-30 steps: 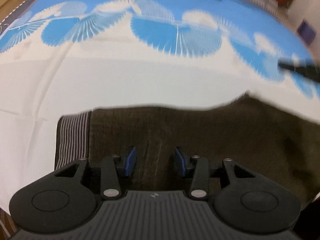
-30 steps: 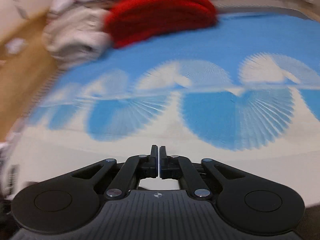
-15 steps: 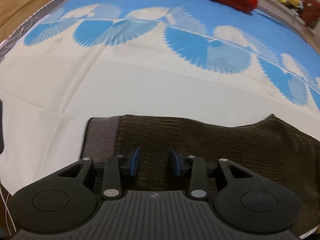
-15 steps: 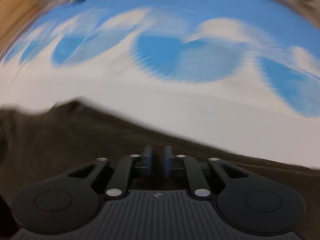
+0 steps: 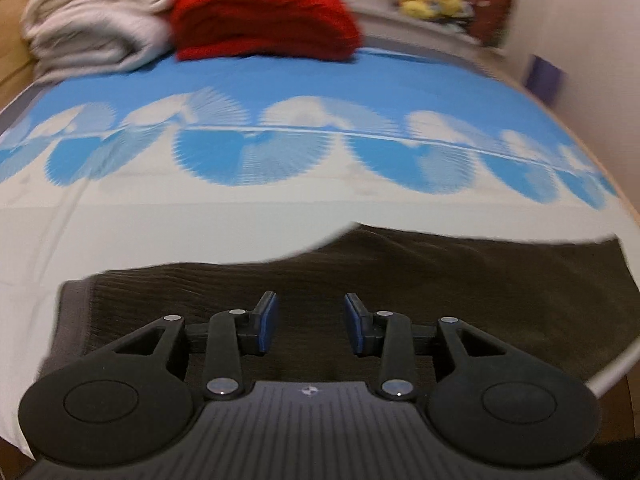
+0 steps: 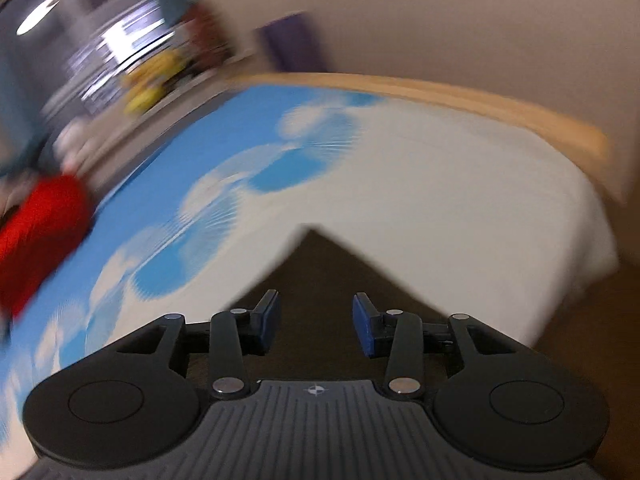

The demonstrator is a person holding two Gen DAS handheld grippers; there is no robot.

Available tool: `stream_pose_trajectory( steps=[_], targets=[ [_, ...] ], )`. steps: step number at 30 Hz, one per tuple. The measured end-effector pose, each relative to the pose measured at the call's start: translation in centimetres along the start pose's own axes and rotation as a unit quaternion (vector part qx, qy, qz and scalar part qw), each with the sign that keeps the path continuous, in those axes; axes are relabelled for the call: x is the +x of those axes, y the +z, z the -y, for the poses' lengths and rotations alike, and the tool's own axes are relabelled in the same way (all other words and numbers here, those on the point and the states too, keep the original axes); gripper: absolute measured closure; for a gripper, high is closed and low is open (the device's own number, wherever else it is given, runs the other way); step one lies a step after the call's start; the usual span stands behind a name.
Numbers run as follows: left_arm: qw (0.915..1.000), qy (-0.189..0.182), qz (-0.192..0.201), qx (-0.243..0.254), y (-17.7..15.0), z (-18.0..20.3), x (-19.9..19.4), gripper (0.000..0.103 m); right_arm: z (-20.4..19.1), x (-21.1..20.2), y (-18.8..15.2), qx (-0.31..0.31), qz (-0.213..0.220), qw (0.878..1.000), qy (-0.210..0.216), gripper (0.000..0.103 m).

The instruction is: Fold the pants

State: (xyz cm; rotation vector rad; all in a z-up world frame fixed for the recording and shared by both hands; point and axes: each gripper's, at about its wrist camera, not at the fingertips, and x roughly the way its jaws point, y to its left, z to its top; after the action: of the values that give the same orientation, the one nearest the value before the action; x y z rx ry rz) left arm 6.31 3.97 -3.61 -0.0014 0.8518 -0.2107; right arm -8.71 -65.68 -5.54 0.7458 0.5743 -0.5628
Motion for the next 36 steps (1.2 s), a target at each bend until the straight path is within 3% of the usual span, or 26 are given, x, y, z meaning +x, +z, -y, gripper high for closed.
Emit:
stream_pose_trajectory(
  steps=[3,7,10,14,20,25,29,30,34,36],
  targets=[
    [0.9993,-0.010,-0.002,0.036,-1.3,2.8,-0.1,0.059,4.7,0.6,-0.9,0.065,-0.026,0.998,0.000,0.059],
    [0.9962,0.009,-0.014,0.086,-1.6,4.9,2.2,0.058,6.1,2.5,-2.4,0.122,-0.078,0.989,0.028,0.058],
    [0.9962,0.024,-0.029,0.079,-1.5,4.8,4.1,0.058,6.1,4.2,-3.1,0.167,-0.106,0.980,0.033,0.057],
    [0.9969,0.033,-0.039,0.061,-1.3,3.7,4.7,0.058,4.7,5.9,-3.9,0.182,-0.123,0.975,-0.015,0.056],
    [0.9969,0.032,-0.051,0.051,-1.6,2.5,4.3,0.057,4.0,7.5,-4.3,0.192,-0.134,0.972,-0.019,0.055],
    [0.9970,0.036,-0.056,0.041,-1.6,2.0,4.4,0.057,3.6,8.4,-4.0,0.198,-0.126,0.972,-0.027,0.060],
    [0.9971,0.032,-0.054,0.043,-1.7,2.1,4.2,0.057,3.4,9.0,-3.9,0.208,-0.124,0.970,-0.034,0.088],
    [0.9971,0.031,-0.054,0.044,-1.6,2.1,4.2,0.057,3.2,8.7,-3.8,0.206,-0.119,0.971,-0.031,0.090],
    [0.9982,0.026,-0.045,0.030,-1.2,1.7,3.7,0.057,0.6,7.0,-3.1,0.172,-0.084,0.981,-0.027,0.092],
    [0.9989,0.023,-0.038,0.015,-0.9,1.0,3.2,0.057,-2.9,5.1,-2.6,0.100,-0.047,0.994,-0.023,0.092]
  ],
)
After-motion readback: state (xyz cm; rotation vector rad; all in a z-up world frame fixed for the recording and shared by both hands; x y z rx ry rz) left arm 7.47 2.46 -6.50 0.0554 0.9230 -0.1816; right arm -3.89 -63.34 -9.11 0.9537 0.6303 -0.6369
